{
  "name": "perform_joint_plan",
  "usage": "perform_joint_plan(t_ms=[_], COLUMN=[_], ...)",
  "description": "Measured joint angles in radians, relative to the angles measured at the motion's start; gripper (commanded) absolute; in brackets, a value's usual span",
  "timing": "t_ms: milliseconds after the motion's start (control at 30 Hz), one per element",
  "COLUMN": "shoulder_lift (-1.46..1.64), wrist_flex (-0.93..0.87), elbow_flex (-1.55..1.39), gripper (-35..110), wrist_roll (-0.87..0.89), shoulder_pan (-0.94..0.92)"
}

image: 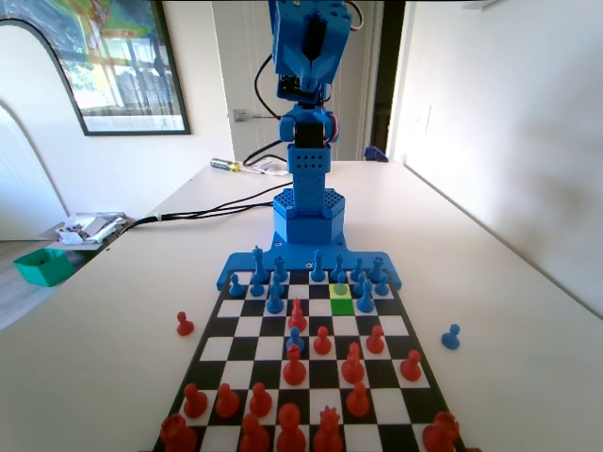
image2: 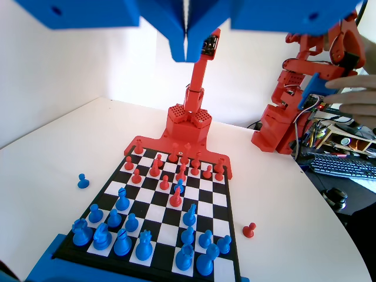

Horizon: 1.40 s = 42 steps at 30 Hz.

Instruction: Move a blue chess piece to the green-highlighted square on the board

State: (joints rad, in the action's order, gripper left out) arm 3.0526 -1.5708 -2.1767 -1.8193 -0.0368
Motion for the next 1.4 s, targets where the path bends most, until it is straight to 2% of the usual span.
perform_joint_plan(t_ms=[600, 833, 1200, 1400], shoulder_lift=[0.0, -0.074, -0.482, -0.753], wrist_flex=[-0.002, -0.02, -0.196, -0.255], elbow_flex=[0.0, 0.055, 0.325, 0.448], gripper=[1, 1, 1, 1], wrist_roll=[-0.002, -0.063, -0.296, -0.494], shoulder_pan=[0.012, 0.044, 0.132, 0.132])
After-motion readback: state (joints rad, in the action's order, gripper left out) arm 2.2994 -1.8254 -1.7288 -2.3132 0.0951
